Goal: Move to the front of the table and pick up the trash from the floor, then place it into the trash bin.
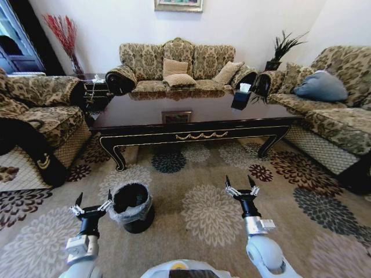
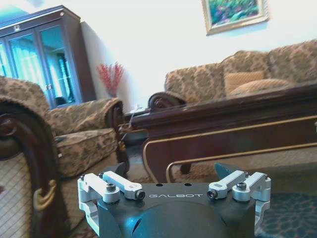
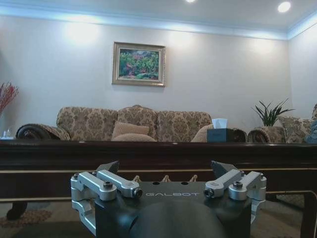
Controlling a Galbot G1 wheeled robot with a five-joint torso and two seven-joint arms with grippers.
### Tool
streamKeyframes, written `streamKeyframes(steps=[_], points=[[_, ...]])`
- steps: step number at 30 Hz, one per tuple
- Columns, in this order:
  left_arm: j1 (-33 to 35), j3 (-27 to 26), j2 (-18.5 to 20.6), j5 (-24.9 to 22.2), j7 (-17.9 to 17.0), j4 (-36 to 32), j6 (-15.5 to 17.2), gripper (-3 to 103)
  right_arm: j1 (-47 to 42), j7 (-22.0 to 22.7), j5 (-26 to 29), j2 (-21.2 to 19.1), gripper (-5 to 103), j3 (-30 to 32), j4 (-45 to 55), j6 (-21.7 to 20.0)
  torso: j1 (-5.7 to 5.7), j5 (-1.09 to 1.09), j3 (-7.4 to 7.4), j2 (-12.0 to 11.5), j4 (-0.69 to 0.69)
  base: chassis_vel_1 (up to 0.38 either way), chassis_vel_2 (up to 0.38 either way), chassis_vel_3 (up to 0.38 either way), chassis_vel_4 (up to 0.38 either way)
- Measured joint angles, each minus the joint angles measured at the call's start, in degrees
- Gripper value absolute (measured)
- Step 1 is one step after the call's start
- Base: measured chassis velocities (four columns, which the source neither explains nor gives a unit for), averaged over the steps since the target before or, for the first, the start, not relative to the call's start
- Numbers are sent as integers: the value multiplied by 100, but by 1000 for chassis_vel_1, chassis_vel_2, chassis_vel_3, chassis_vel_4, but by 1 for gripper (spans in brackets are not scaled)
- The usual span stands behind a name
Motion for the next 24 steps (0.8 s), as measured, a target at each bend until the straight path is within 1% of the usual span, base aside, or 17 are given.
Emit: streamKeyframes(steps=[1,4,5,6,8,12,24], points=[[-15,-34,-14,-2,104,20,-139,100,-17,-25,17,-16,100,34,23,37,0,1,0,0,0,0,0,0,0],[-8,-71,-34,-40,226,31,-312,100,-103,-160,46,-24,100,102,111,160,0,0,0,0,0,0,0,0,0],[-8,-71,-34,-40,226,31,-312,100,-103,-160,46,-24,100,102,111,160,0,0,0,0,0,0,0,0,0],[7,-77,-50,-88,286,39,-403,100,-179,-237,51,12,100,116,200,231,0,0,0,0,0,0,0,0,0],[28,-81,-66,-112,331,62,-444,100,-264,-366,81,80,100,132,284,280,0,0,0,0,-1,0,0,0,0],[41,-83,-74,-130,347,78,-452,100,-304,-453,104,120,100,141,325,301,0,0,0,0,0,0,0,0,0],[42,-84,-72,-142,344,81,-433,100,-295,-454,116,121,100,137,321,300,0,0,0,0,0,0,0,0,0]])
